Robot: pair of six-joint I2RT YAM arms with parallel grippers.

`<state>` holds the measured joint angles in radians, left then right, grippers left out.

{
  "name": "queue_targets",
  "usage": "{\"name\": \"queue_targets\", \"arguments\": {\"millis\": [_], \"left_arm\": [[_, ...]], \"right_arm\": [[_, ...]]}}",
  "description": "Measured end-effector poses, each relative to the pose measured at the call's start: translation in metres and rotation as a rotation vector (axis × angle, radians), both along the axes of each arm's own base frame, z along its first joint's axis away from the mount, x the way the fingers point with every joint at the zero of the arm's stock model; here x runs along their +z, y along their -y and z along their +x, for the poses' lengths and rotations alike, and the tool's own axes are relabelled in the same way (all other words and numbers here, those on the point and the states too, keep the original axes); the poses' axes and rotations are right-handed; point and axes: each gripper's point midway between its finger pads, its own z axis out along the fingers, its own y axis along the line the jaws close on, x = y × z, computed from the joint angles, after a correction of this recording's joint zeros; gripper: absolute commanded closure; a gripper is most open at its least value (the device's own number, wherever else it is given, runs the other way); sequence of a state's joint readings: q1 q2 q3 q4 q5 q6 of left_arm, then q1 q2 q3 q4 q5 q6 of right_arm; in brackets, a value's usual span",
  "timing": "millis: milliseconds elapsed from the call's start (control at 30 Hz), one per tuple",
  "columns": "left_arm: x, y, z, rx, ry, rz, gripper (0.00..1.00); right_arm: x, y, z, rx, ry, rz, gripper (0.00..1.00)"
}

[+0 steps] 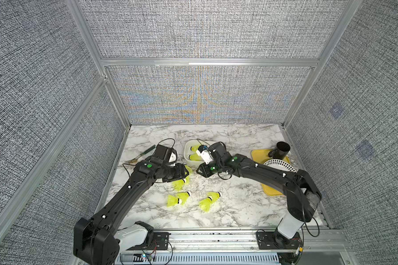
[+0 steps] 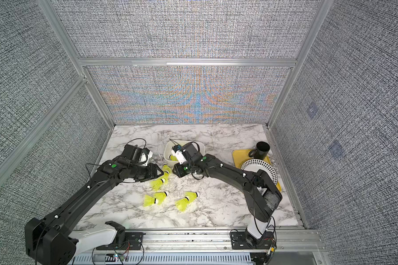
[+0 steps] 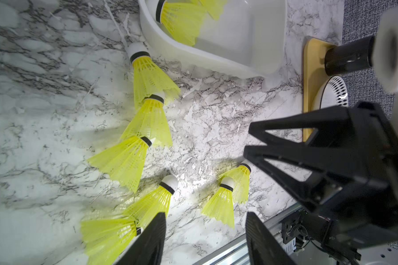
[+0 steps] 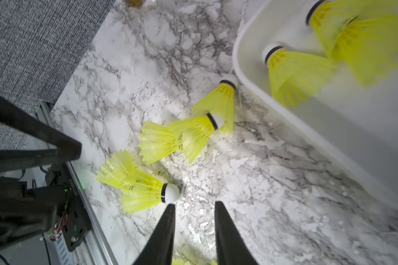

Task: Put the shuttlecocks into the storage box
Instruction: Pick up the shuttlecock at the center of the board.

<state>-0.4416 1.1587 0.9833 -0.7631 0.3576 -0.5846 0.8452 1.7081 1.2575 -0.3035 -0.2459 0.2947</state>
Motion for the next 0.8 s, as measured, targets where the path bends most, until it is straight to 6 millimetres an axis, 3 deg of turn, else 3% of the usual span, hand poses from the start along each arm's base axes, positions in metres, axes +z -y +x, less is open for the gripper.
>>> {"name": "queue_targets", "arguments": {"millis": [267,367,633,800], "left_arm": [[0.003,-0.025,-0.045,0.053,-0.019,-0.004,0.43],[0.002,-0.032,-0.061,0.069,-0.038,-0.005,0.43],[0.002,-0.039,-0.076,0.07,-0.057,0.002,0.43],[0.002,-0.039,-0.077,0.067,-0.059,0.004,0.43]], "right_arm": [[-0.022,-0.024,-0.071,0.081,0.037,-0.097,0.68],[-0.026,-0.021,-0.091,0.071,0.053,-0.131,0.68],[-0.033,0.009,-0.114,-0.083,0.116,-0.317,0.64],[-0.05,0.046,-0.104,-0.231,0.107,-0.468,0.62]]}}
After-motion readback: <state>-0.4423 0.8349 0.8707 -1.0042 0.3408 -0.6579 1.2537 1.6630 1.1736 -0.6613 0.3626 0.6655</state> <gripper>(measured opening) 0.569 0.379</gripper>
